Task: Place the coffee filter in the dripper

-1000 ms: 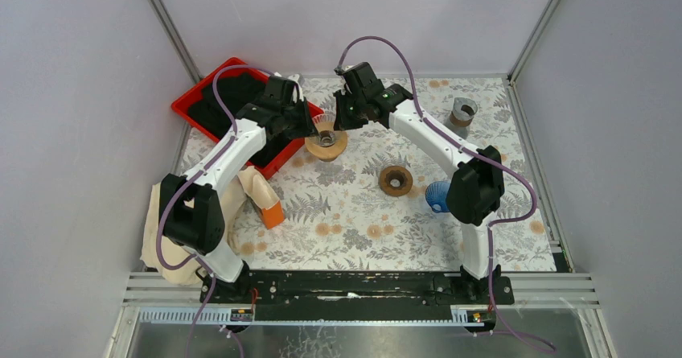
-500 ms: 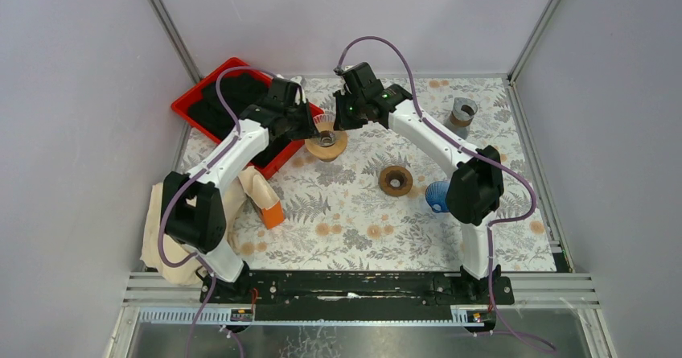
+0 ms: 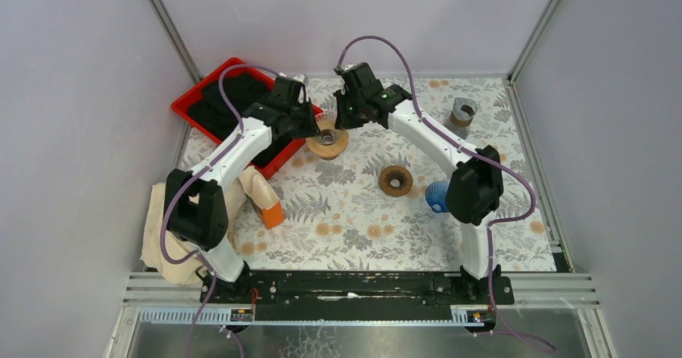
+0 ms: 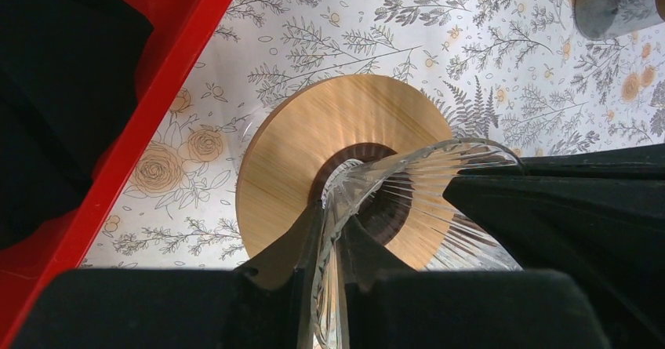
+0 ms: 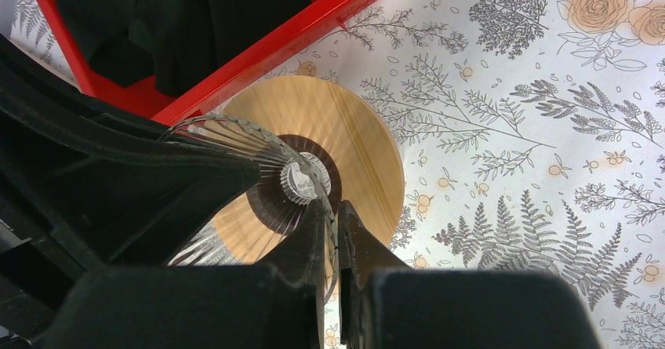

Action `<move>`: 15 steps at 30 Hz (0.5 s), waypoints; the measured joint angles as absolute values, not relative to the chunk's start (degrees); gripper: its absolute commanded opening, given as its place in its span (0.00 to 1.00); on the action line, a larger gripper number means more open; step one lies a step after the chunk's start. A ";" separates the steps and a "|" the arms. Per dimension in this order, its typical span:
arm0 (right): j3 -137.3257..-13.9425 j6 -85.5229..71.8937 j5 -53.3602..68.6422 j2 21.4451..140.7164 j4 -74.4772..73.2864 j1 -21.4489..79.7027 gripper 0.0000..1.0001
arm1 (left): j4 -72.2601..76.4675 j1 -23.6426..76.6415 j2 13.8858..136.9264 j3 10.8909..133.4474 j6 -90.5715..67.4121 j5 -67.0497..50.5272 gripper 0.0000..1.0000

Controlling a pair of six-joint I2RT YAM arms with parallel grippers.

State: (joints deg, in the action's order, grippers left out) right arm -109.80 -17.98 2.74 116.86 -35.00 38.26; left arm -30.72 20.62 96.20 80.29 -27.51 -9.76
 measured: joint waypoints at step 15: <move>-109.80 -17.06 1.41 116.99 -35.07 38.57 0.00 | -33.08 21.69 97.01 82.30 -27.57 -9.80 0.39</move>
State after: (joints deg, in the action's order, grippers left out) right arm -109.80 -17.06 1.41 116.99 -35.07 38.57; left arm -33.08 21.69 97.01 82.30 -27.57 -9.80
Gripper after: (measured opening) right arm 0.075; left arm 0.375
